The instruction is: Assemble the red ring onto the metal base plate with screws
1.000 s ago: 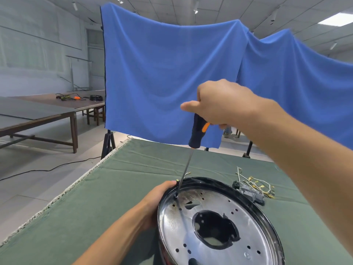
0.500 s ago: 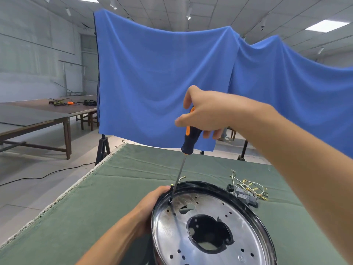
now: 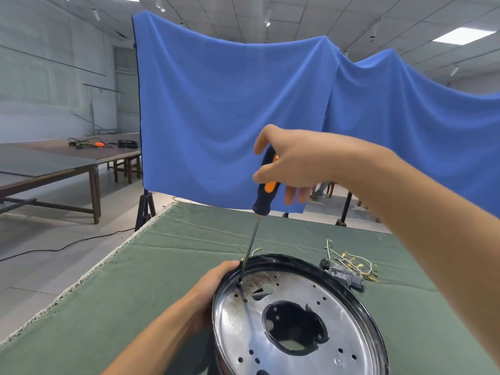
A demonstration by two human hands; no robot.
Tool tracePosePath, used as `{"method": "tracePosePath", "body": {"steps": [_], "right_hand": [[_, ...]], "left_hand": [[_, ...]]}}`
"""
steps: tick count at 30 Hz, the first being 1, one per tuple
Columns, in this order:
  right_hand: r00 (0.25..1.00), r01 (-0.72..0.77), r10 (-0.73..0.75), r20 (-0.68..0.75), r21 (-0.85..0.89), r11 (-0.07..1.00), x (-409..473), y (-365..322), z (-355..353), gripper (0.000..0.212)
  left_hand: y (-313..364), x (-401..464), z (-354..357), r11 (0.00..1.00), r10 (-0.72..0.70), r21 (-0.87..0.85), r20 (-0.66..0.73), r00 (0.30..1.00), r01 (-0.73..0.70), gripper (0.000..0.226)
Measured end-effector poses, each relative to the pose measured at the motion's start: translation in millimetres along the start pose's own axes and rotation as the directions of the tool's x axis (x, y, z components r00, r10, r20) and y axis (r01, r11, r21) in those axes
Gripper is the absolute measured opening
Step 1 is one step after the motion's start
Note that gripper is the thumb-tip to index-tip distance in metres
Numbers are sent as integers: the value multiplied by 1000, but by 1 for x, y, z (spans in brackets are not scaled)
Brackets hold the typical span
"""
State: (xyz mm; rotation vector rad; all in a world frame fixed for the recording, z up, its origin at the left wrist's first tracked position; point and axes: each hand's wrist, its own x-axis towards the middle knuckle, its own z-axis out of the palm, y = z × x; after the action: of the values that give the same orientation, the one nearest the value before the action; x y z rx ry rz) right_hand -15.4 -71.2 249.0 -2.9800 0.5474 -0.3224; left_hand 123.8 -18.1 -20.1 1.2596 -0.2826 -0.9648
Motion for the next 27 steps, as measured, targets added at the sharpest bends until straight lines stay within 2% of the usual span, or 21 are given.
{"method": "tracePosePath", "body": {"steps": [2, 4, 7, 9, 10, 12, 13, 15, 16, 18, 20, 22, 24, 26, 27], "right_hand": [[994, 13, -19, -109, -58, 998, 1, 2, 0, 24], [981, -24, -6, -194, -150, 988, 2, 0, 1, 37], [999, -15, 14, -34, -13, 1000, 3, -2, 0, 31], [999, 23, -21, -46, 55, 998, 4, -3, 1, 21], [992, 26, -26, -121, 0, 1000, 5, -2, 3, 22], [968, -26, -19, -252, -176, 984, 7, -3, 6, 37], [975, -33, -6, -220, -173, 984, 6, -3, 5, 39], [1000, -5, 5, -24, -18, 1000, 5, -6, 1, 28], [1000, 9, -10, 21, 36, 999, 4, -7, -1, 24], [998, 33, -34, -56, -17, 999, 4, -6, -1, 19], [978, -8, -29, -207, -177, 984, 6, -6, 0, 28], [960, -69, 3, -280, -224, 972, 7, -5, 4, 36], [986, -75, 48, -161, -171, 982, 7, -4, 3, 38], [999, -38, 37, -22, -32, 999, 5, -3, 1, 28], [1000, -15, 15, -18, 14, 1000, 4, -3, 0, 24]], "left_hand": [[0, 0, 0, 1000, -3, -3, 8, 1000, 3, 65], [1, -2, 2, 1000, -5, -12, 14, 1000, 5, 63], [1, -4, 2, 1000, -8, -25, 23, 1000, 9, 61], [3, -8, 4, 1000, -11, -28, 33, 999, 12, 60], [3, -9, 5, 999, -16, -32, 33, 999, 17, 60], [4, -12, 6, 999, -16, -41, 29, 999, 17, 60], [4, -14, 7, 999, -15, -44, 30, 999, 17, 59], [5, -15, 7, 999, -9, -51, 34, 999, 11, 57], [5, -15, 7, 999, -6, -51, 38, 999, 8, 57], [5, -17, 8, 999, -6, -47, 39, 999, 7, 57], [5, -18, 9, 999, 3, -48, 31, 1000, -2, 57], [6, -20, 9, 999, 8, -53, 35, 999, -6, 56], [5, -20, 9, 999, 8, -51, 35, 999, -6, 57], [6, -21, 9, 999, 15, -48, 28, 999, -14, 58], [6, -22, 10, 999, 14, -47, 29, 999, -13, 58]]}}
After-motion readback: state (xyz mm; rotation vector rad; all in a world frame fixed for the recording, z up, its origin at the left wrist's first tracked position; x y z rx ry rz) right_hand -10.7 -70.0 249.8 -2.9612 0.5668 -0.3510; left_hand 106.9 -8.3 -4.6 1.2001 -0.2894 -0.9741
